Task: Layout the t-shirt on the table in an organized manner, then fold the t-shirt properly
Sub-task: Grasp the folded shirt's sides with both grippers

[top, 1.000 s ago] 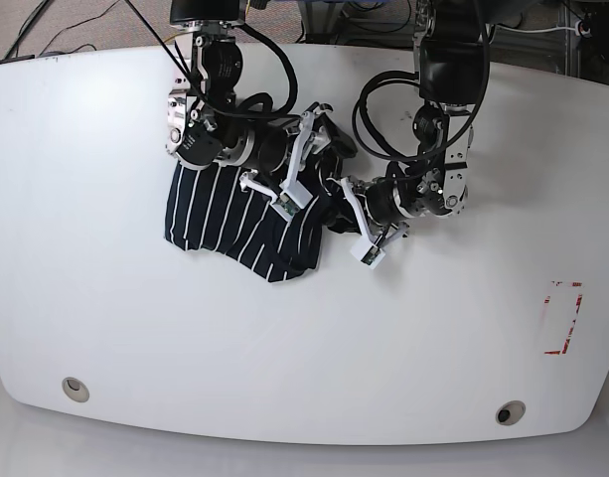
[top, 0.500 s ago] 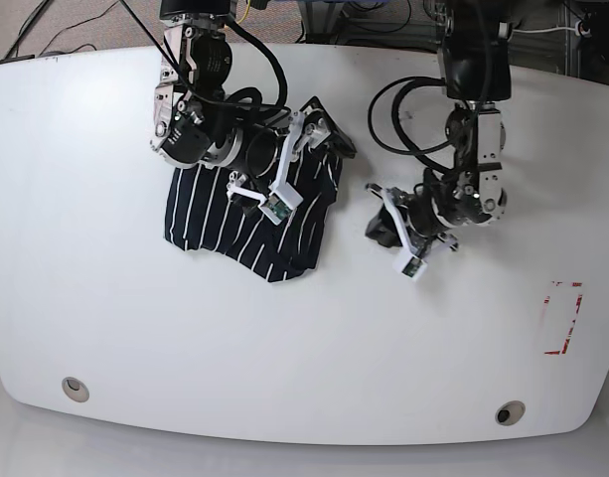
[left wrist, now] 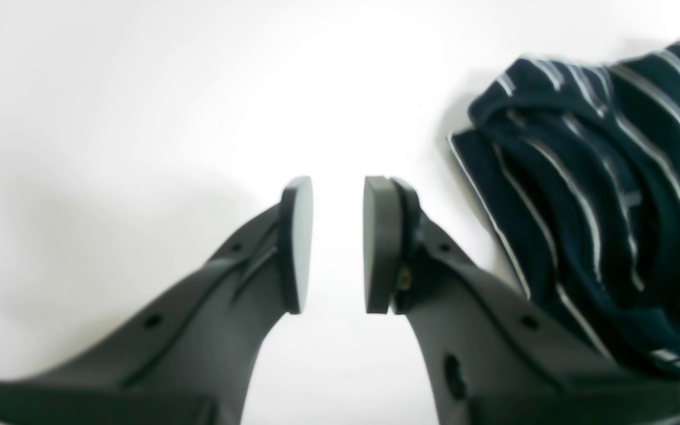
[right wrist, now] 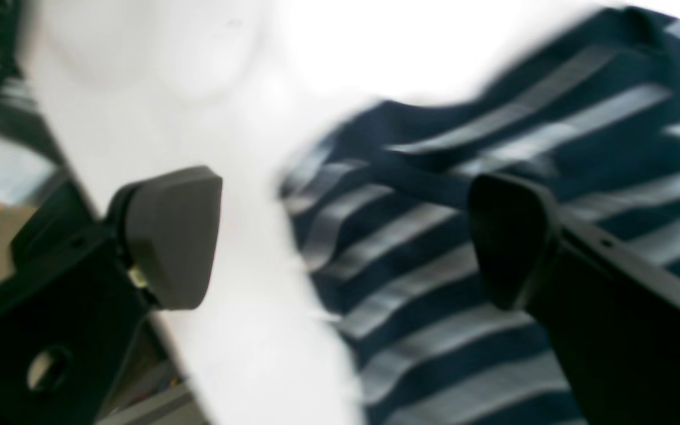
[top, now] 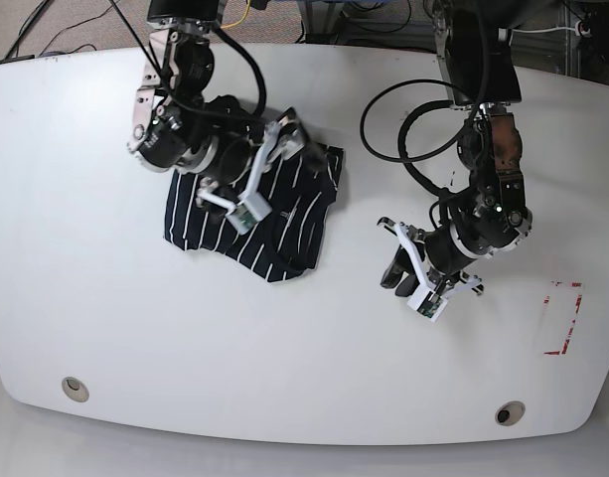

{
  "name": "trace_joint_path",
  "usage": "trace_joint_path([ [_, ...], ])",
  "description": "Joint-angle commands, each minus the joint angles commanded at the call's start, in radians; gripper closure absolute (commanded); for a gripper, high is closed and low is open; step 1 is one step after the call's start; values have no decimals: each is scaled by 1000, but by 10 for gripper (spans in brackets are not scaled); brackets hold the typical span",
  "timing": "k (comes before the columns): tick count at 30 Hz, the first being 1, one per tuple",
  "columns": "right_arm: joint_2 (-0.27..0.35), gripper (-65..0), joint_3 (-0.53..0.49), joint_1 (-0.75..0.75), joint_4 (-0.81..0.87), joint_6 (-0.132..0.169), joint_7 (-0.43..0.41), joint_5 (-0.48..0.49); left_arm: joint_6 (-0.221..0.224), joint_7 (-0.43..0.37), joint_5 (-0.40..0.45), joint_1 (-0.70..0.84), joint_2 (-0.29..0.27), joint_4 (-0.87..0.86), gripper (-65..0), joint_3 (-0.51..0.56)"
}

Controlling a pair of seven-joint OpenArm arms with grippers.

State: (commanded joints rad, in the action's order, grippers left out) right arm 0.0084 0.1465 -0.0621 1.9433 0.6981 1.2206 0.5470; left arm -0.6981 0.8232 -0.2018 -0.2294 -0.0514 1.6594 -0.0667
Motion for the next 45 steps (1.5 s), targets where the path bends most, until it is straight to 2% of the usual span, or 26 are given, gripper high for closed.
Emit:
trace_joint_path([
  [1, 9, -579, 2, 2, 0, 0, 0, -2, 0, 6, 0, 2, -9, 8, -136, 6],
  [3, 43, -490, 9, 21, 2, 0, -11, -3, 0, 26, 0, 5, -40, 23, -136, 34],
  [7, 107, -323, 83, 57, -5, 0, -15, -3, 0, 57, 0, 21, -100, 31, -136, 94],
  [10, 149, -241, 112, 75, -14, 0, -17, -3, 0, 58, 0, 54, -106, 34, -135, 135],
  [15, 212, -141, 115, 140, -104, 0, -21, -2, 0, 58, -3, 95, -106, 38, -135, 193],
  [18, 244, -124, 117, 161, -150, 0, -43, -2, 0, 58, -21, 127, -106, 40, -133, 212],
  [22, 284, -124, 110, 170, -216, 0, -124, -3, 0, 57, -49, 172, -106, 32, -133, 218],
  [26, 301, -124, 109, 170, -284, 0, -192, -3, 0, 57, -41, 207, -106, 31, -133, 216],
  [30, 311, -124, 109, 167, -373, 0, -307, -9, 0, 52, -44, 210, -58, -25, -133, 218],
  [32, 324, -122, 107, 166, -399, 0, -341, -34, 0, 35, -46, 207, -41, -63, -133, 218],
  [37, 322, -117, 54, 161, -439, 0, -460, -166, 0, -86, -46, 178, 26, -229, -133, 218],
  [40, 307, -117, 46, 141, -451, 0, -479, -219, 0, -137, -48, 133, 57, -339, -133, 218],
  [45, 273, -117, 81, 100, -425, 0, -479, -241, 0, -183, -48, 46, 72, -488, -133, 218],
])
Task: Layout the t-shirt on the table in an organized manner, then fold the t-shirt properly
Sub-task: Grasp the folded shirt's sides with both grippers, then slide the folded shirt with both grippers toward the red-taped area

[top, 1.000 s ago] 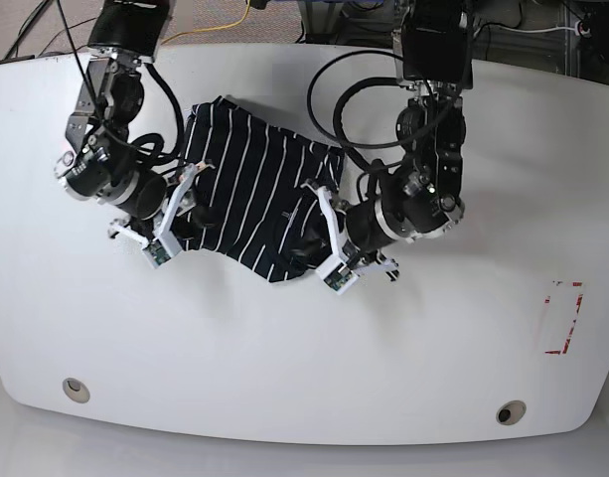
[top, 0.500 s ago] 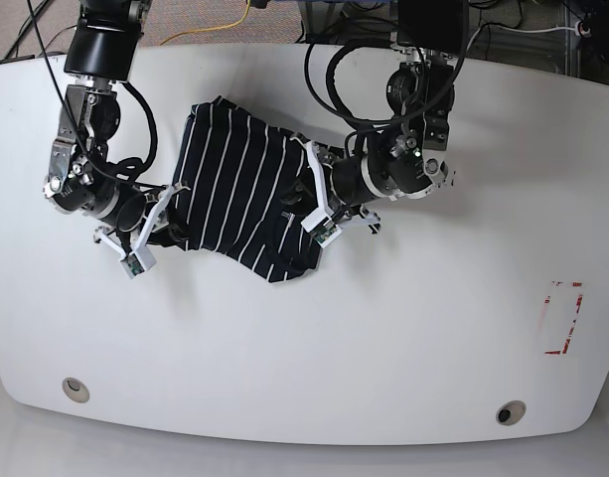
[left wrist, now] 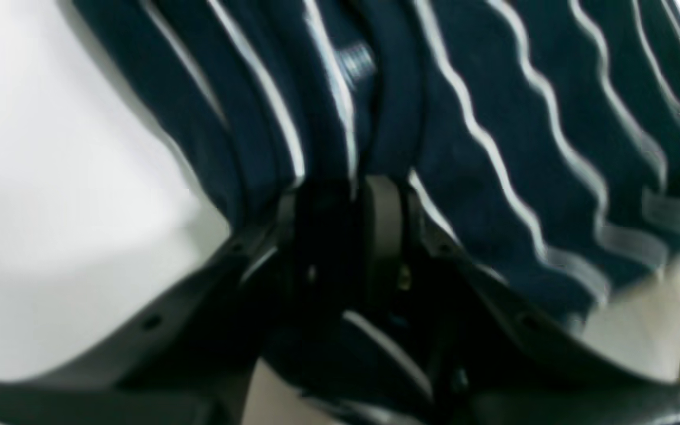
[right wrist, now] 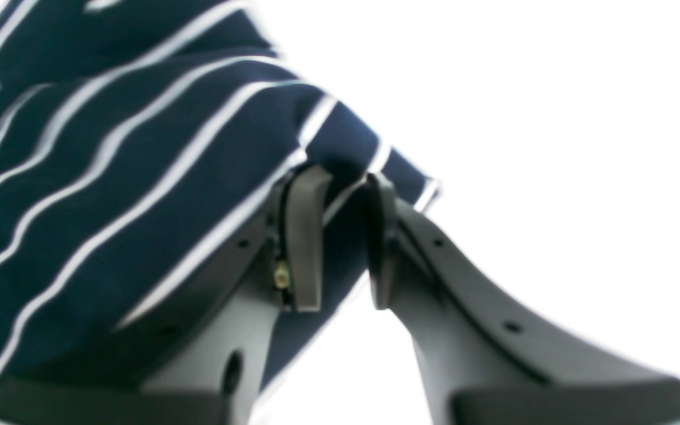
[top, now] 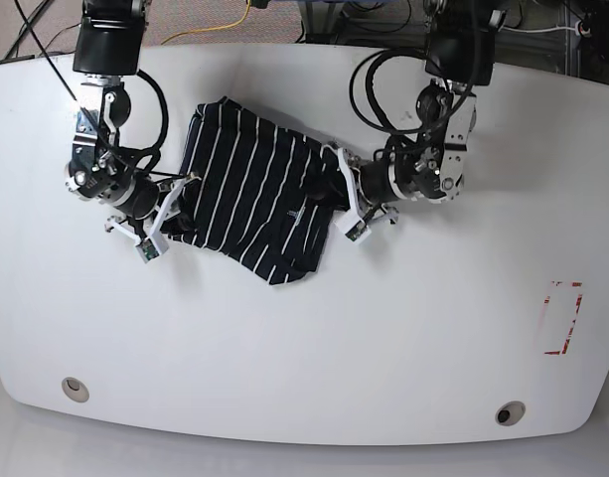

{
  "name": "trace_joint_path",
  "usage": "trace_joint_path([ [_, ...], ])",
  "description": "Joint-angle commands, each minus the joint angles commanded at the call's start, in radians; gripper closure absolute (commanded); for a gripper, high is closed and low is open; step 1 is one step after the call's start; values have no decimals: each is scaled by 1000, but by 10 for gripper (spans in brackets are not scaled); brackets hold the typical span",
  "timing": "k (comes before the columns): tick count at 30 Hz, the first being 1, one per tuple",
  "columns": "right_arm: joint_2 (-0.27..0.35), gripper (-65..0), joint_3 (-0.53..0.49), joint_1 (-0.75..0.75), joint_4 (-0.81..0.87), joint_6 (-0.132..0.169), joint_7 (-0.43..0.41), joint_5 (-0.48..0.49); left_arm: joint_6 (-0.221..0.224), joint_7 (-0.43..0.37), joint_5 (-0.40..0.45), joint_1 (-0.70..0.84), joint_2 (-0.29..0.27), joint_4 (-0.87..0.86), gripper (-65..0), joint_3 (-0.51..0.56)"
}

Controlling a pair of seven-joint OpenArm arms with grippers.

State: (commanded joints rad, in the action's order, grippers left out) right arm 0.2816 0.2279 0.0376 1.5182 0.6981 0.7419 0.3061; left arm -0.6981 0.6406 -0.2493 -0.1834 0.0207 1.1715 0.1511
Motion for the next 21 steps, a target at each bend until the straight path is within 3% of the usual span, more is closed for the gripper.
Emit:
trace_joint_path([
  [15, -103, -116, 17, -229, 227, 0, 0, -6, 0, -28, -2, -258, -28, -196, -133, 44],
  [21, -104, -116, 15, -281, 368, 0, 8, -3, 0, 2, -5, -302, -32, -126, -133, 61],
])
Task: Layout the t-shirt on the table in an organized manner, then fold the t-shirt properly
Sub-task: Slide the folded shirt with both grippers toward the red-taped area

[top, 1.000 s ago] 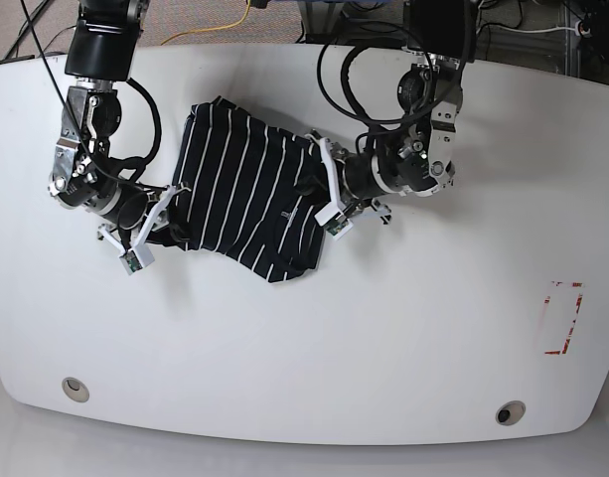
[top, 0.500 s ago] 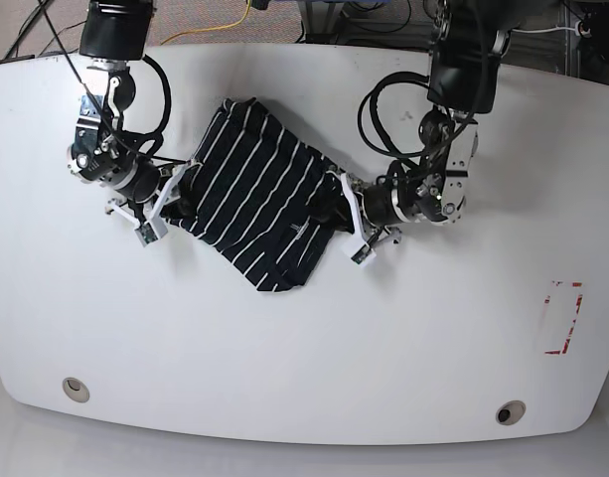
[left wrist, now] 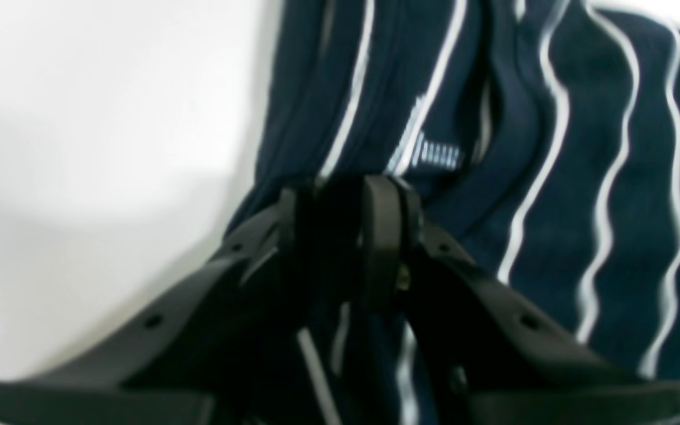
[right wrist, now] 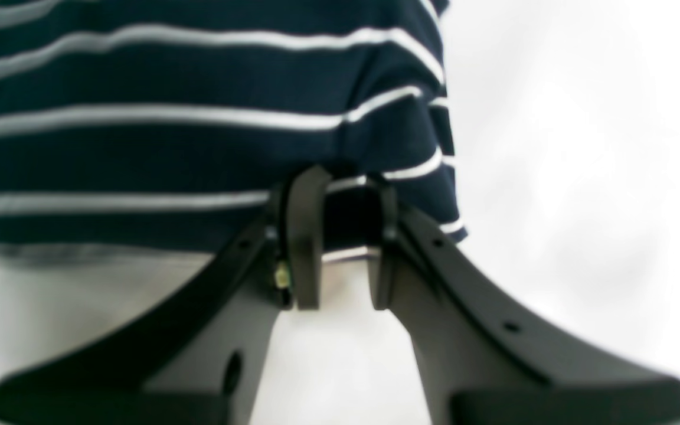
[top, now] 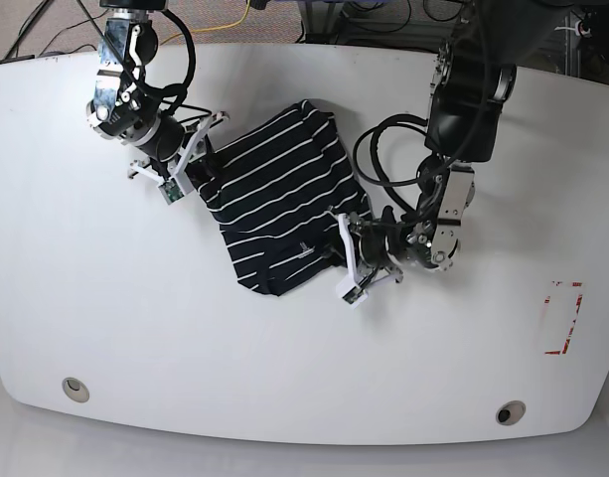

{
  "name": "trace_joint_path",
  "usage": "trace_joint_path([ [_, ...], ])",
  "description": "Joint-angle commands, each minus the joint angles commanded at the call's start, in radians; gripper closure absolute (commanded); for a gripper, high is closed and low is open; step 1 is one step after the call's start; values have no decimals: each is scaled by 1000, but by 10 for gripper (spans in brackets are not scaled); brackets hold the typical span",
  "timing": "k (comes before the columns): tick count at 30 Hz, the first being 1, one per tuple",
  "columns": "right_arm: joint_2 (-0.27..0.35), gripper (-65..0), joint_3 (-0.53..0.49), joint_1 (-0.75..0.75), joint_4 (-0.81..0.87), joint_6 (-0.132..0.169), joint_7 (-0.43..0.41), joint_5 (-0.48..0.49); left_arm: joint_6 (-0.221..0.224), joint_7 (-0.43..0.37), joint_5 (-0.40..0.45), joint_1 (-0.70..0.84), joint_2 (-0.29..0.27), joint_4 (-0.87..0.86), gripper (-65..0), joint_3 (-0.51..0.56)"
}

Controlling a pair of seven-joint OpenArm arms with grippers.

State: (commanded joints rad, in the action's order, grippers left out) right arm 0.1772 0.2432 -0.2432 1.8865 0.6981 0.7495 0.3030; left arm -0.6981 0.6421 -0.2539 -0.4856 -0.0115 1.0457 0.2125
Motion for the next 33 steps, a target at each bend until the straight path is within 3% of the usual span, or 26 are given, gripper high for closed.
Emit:
trace_joint_path([
  [7, 0, -116, -3, 38, 117, 0, 129, 8, 0, 178, -98, 26, 6, 290, -133, -5],
  [12, -20, -116, -8, 97, 92, 0, 135, 3, 0, 244, -129, 144, 6, 465, -133, -5],
  [21, -35, -116, -8, 189, -61, 0, 129, -2, 0, 244, -124, 359, 2, 549, -133, -3],
  [24, -35, -116, -8, 196, -141, 0, 61, -2, 0, 232, -124, 407, 6, 546, -133, -5],
  [33, -15, -116, -8, 155, -307, 0, -72, -3, 0, 107, -124, 454, 114, 443, -133, -11],
])
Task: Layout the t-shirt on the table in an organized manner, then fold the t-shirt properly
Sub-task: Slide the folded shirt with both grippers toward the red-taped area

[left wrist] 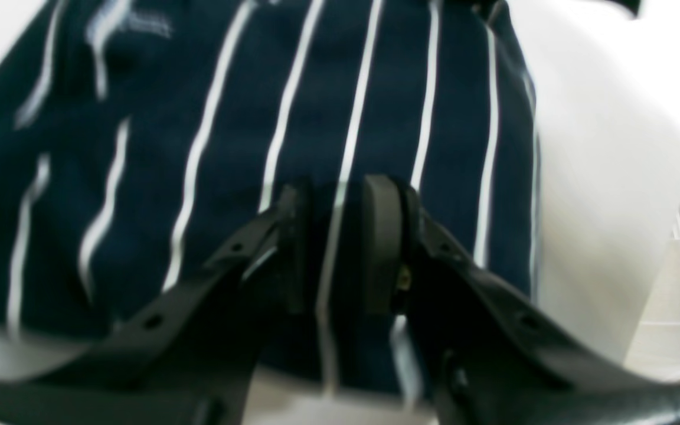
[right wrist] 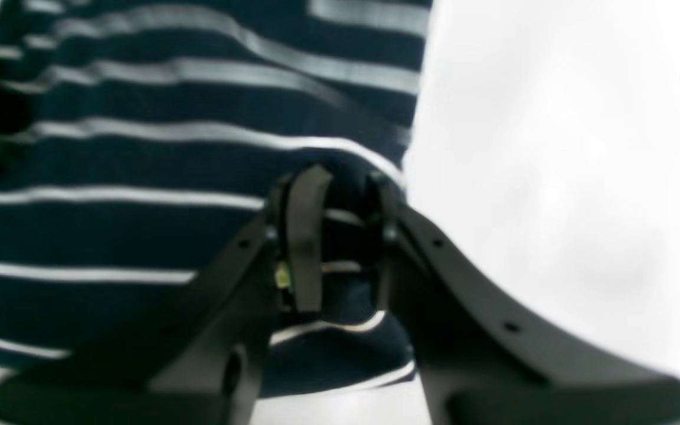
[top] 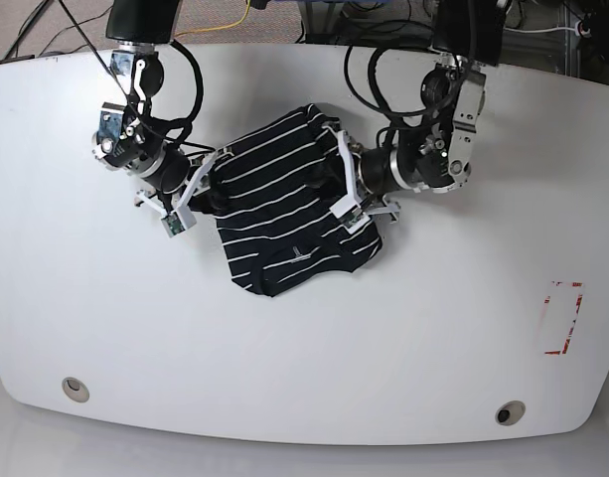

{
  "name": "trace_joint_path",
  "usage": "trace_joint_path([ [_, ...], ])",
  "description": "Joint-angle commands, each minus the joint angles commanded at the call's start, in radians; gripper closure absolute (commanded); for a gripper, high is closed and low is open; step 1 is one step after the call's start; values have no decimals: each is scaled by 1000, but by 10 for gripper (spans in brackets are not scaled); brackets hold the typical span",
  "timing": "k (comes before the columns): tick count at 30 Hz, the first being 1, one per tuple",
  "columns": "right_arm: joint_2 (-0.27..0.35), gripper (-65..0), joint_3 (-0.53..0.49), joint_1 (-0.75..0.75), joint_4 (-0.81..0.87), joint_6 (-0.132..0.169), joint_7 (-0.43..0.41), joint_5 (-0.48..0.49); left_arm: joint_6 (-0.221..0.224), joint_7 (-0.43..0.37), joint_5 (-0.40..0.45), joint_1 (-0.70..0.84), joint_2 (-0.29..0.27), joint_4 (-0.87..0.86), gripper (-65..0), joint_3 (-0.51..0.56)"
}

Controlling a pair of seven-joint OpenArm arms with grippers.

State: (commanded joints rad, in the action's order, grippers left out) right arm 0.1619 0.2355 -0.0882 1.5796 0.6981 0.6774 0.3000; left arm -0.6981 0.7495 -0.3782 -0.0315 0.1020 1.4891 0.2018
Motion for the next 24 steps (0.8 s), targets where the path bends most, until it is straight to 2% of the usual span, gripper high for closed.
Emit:
trace_joint_path([
  [7, -2, -116, -2, -86, 58, 0, -20, 5, 0, -51, -3, -44, 55, -124, -133, -74],
  [11, -37, -116, -18, -115, 92, 0, -18, 2, 0, -55, -6, -57, 80, -129, -133, -91],
  [24, -81, -116, -206, -158, 192, 0, -18, 2, 0, -49, -8, -61, 97, -95, -133, -155],
])
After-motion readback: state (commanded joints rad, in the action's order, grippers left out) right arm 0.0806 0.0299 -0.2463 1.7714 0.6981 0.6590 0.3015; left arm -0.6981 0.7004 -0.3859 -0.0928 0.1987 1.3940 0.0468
